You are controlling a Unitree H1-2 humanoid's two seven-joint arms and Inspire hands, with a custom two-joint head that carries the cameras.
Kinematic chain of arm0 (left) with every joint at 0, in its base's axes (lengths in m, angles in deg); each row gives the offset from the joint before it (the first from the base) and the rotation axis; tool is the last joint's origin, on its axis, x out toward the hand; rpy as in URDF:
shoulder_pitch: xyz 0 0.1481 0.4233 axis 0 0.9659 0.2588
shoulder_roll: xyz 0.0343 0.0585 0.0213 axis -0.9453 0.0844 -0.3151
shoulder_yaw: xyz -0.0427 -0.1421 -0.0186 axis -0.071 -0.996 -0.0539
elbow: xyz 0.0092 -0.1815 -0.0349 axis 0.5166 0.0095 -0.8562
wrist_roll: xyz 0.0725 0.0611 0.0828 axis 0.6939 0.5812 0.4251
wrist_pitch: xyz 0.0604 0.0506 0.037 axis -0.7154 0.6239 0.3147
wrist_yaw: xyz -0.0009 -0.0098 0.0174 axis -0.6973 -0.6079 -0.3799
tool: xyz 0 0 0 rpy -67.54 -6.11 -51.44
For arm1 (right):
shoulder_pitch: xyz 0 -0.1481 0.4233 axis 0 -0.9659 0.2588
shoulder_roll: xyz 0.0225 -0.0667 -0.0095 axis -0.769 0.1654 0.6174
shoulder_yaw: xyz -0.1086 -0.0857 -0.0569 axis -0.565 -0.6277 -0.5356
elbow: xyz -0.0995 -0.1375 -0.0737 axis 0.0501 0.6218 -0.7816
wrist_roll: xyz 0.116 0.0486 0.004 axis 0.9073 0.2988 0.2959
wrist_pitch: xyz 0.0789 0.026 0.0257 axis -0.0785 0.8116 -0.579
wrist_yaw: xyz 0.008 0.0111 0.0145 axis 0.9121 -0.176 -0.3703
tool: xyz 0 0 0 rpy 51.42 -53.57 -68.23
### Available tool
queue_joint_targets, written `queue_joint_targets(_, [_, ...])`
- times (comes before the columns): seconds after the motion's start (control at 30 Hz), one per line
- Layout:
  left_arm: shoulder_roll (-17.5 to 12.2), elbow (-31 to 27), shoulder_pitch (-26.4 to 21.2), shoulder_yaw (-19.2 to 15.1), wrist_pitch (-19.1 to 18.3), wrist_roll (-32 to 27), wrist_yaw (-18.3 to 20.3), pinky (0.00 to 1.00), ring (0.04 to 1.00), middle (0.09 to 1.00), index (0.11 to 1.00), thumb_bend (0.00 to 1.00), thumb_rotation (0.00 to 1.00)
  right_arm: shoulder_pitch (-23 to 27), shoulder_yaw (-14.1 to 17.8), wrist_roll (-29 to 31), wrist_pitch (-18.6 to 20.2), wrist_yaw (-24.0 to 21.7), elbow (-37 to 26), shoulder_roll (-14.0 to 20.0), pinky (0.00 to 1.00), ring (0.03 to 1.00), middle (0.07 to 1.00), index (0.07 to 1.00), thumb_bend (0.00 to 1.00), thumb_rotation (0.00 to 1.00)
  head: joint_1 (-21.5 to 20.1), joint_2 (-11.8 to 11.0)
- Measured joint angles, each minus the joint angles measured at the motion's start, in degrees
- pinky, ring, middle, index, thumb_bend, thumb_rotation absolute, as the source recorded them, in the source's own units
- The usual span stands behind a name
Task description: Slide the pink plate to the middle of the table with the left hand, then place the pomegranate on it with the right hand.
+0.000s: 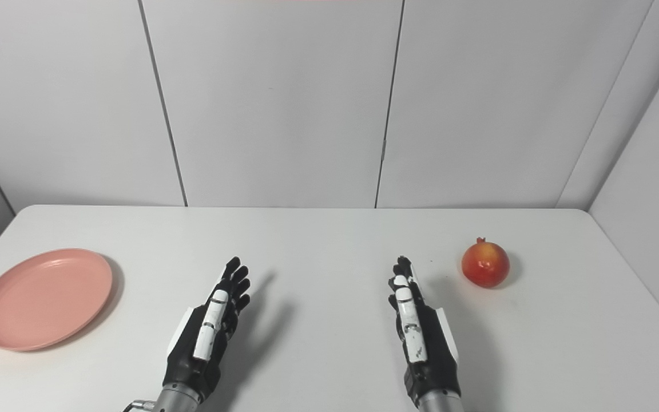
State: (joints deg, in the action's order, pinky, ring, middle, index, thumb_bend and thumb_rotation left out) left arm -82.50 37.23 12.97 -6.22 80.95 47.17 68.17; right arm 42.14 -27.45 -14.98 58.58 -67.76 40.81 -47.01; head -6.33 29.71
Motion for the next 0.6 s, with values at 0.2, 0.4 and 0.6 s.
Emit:
queue_joint_targets(0.2, [-0.04, 0.19, 0.0, 0.02, 0.08, 0.0, 0.05, 1.0, 1.0, 1.0, 1.0, 0.43, 1.0, 0.0, -0.01, -0.08, -0.01, 0.04, 0.0, -0.02, 1.0, 0.986, 0.996, 0.993, 0.3, 1.0, 0.09, 0.09])
queue_joint_targets(0.4, [-0.05, 0.21, 0.0, 0.04, 0.1, 0.14, 0.06, 1.0, 1.0, 1.0, 1.0, 0.43, 1.0, 0.0, -0.01, -0.47, -0.01, 0.07, 0.0, -0.01, 1.0, 0.985, 0.992, 0.99, 0.29, 1.0, 0.0, 0.0])
queue_joint_targets(0.6, [-0.14, 0.21, 0.0, 0.17, 0.1, 0.15, 0.09, 1.0, 1.0, 1.0, 1.0, 0.43, 1.0, 0.0, -0.43, -2.08, -0.15, 0.06, 0.0, 0.09, 1.0, 0.999, 1.0, 1.0, 0.27, 1.0, 0.0, 0.09])
